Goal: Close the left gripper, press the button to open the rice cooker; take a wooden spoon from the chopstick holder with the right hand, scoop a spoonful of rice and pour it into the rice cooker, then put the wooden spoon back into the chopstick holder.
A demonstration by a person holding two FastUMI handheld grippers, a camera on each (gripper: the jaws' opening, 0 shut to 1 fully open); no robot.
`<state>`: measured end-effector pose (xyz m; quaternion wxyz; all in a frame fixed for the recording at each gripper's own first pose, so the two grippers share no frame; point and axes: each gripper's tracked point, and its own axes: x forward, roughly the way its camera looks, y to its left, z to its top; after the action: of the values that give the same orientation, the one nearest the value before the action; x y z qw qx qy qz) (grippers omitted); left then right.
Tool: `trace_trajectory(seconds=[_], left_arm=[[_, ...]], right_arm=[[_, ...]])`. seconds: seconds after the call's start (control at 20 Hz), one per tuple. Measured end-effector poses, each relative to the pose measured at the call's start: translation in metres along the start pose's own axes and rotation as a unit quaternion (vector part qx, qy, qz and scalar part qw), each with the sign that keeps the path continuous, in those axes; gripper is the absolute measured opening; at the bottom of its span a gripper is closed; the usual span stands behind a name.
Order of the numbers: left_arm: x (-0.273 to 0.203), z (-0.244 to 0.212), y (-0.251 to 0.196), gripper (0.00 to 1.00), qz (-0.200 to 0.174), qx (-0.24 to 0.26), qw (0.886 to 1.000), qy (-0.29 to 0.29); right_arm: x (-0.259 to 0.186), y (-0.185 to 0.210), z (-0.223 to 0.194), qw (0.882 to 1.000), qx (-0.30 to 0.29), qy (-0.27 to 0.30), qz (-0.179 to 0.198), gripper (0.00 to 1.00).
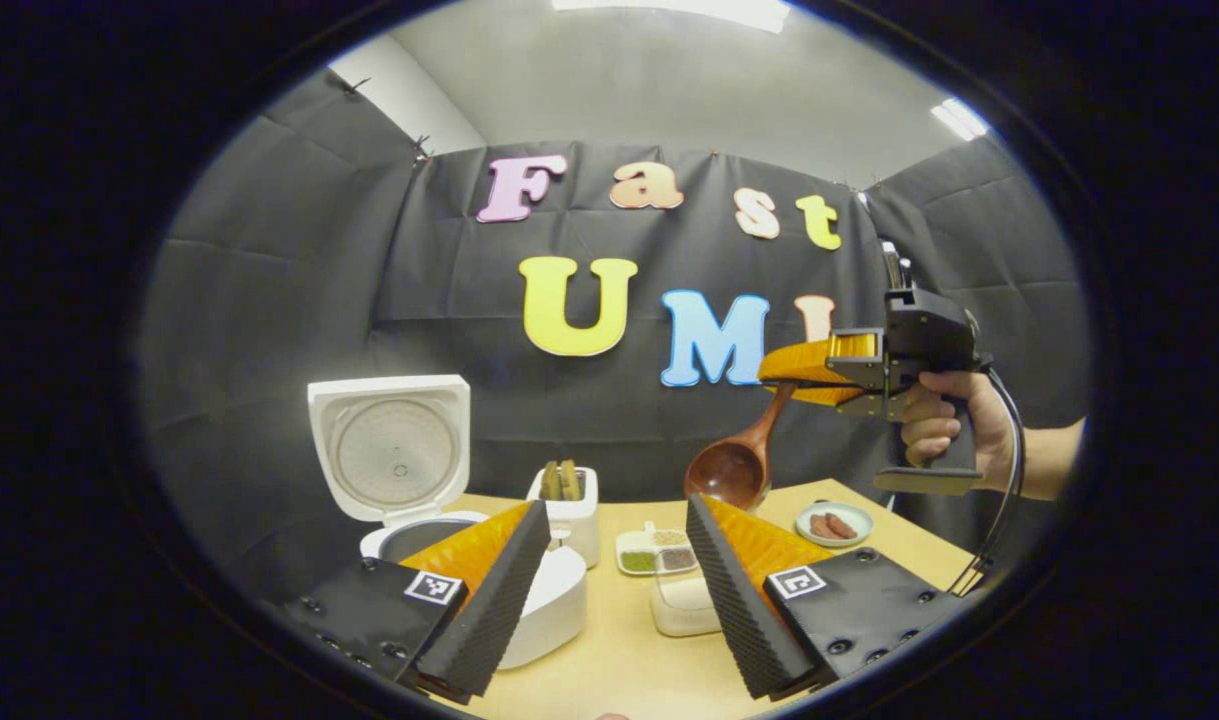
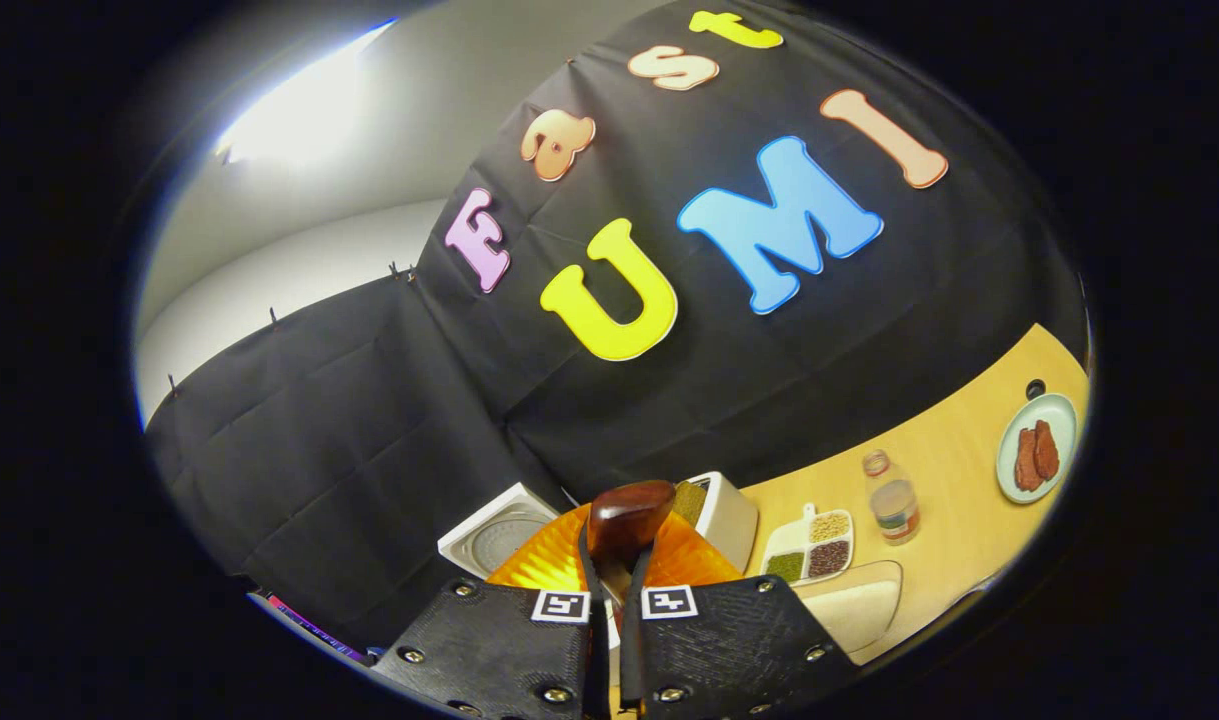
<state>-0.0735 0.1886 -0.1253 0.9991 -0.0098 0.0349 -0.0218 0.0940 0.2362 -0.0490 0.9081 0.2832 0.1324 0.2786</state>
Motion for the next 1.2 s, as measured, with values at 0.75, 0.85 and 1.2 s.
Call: trace_trajectory(seconds=[0.75,0.85,1.2], left_arm=[[0.025,0.013,-0.064,0.95,-0.019,0.022,1.0,-0.003],[0.024,0.015,-0.069,0.92,-0.015,0.024,1.0,-0.003],[0.03,0.013,-0.085,0.92,-0.008,0.033,0.999,0.004]], right_arm=[[-0.111,-0.124,0.03,0.991,-0.024,-0.043,-0.126,0.05],[-0.121,-0.142,0.03,0.988,-0.021,-0.045,-0.144,0.05],[-0.149,-0.201,0.023,0.975,-0.044,-0.044,-0.213,0.04]])
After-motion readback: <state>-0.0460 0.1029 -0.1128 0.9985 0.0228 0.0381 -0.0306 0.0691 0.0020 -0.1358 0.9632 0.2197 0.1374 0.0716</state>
